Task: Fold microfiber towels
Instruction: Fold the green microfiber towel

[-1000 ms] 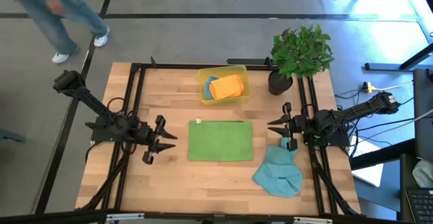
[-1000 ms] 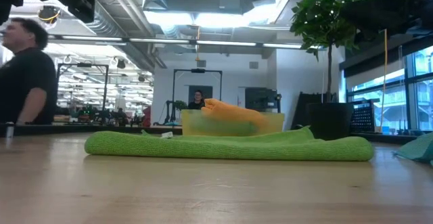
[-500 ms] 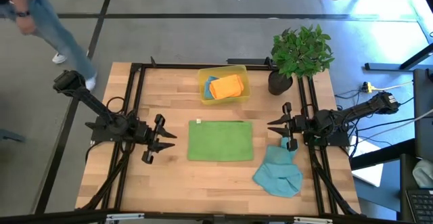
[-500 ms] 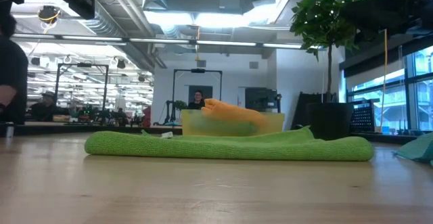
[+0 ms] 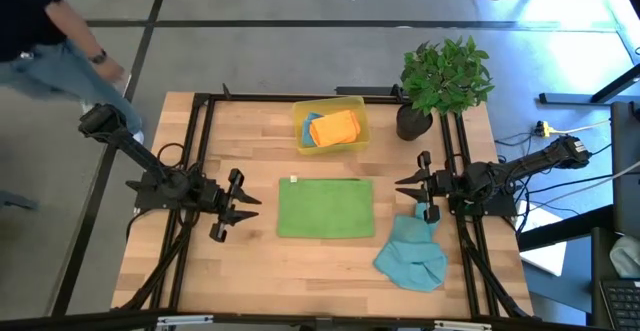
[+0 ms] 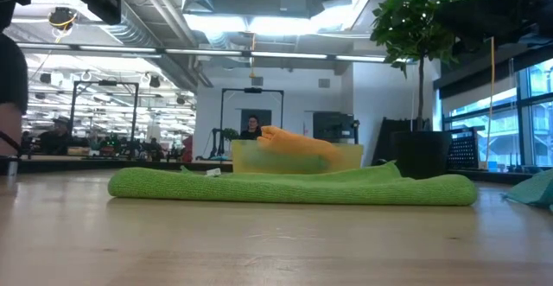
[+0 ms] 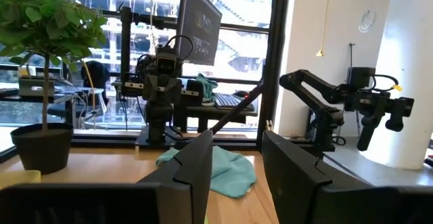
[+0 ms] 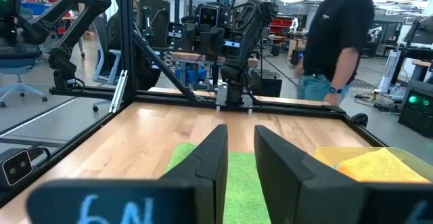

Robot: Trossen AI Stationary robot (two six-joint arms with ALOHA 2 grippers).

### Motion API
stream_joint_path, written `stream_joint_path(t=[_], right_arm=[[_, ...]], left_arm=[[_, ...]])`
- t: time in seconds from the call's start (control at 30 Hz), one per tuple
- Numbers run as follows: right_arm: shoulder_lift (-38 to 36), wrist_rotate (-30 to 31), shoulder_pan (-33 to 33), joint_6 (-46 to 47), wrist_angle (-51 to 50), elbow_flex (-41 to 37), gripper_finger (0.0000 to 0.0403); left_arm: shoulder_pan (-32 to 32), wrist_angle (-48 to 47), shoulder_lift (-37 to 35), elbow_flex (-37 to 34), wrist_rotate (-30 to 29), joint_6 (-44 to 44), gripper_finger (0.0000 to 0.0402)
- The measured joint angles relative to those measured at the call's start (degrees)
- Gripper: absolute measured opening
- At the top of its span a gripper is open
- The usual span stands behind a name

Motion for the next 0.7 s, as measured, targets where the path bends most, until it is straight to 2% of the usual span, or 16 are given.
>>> stream_joint_path(t=[0.7], right_arm=[[0.0, 0.0, 0.02, 0.0, 0.0, 0.02, 0.0076]], left_arm=[[0.0, 1.0, 0.0, 0.04, -0.07, 2.29, 0.012]])
